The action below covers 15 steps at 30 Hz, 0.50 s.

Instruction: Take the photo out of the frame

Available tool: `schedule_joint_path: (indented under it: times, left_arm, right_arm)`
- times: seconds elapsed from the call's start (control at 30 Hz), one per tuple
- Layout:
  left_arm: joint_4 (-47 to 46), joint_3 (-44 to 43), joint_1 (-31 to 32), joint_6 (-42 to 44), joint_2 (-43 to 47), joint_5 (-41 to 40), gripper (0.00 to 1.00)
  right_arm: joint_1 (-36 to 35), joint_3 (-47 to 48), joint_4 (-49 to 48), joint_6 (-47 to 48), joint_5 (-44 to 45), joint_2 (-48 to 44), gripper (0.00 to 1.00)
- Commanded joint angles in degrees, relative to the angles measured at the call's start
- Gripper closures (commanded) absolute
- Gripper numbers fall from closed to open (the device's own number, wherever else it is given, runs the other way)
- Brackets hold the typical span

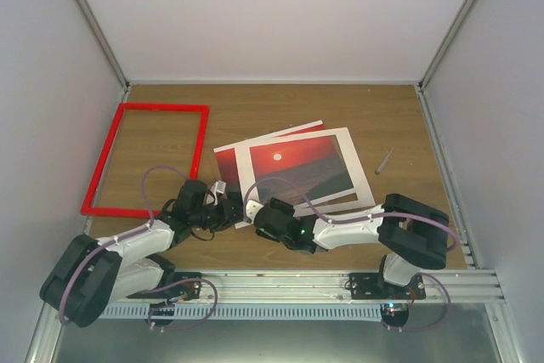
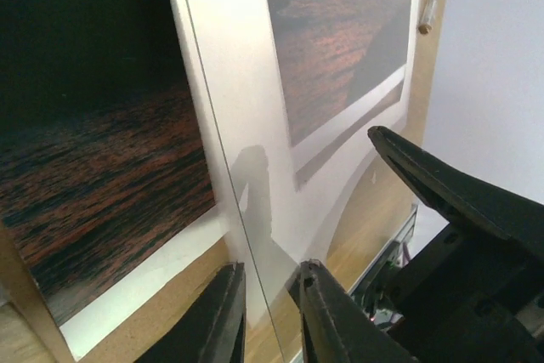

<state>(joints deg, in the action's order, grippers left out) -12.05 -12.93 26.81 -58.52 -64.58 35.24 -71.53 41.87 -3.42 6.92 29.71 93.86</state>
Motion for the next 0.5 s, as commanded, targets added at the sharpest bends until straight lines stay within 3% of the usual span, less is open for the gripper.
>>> schedule_joint_path:
  times: [0.0, 0.2, 0.33, 0.47]
  left_arm:
    - [6.13, -2.84, 0.18, 3.02, 2.78, -5.11, 0.75]
    - [18.02, -6.30, -0.29, 6.65, 5.33, -12.76, 0.44]
    - [19.20, -7.65, -2.96, 8.33, 5.18, -12.89, 0.34]
    - [21.02, -10.69, -5.41, 11.44, 1.10, -13.51, 0.31]
  right_arm:
    - [1.74, -0.84, 1.27, -2.57, 0.97, -1.05, 0.33]
    - [4.06, -0.86, 1.95, -4.46, 0.60, -2.70, 0.34]
    - [5.77, -1.20, 2.06, -6.09, -0.11, -4.09, 0.34]
    - [6.70, -0.64, 3.15, -6.81, 0.27, -4.18, 0.34]
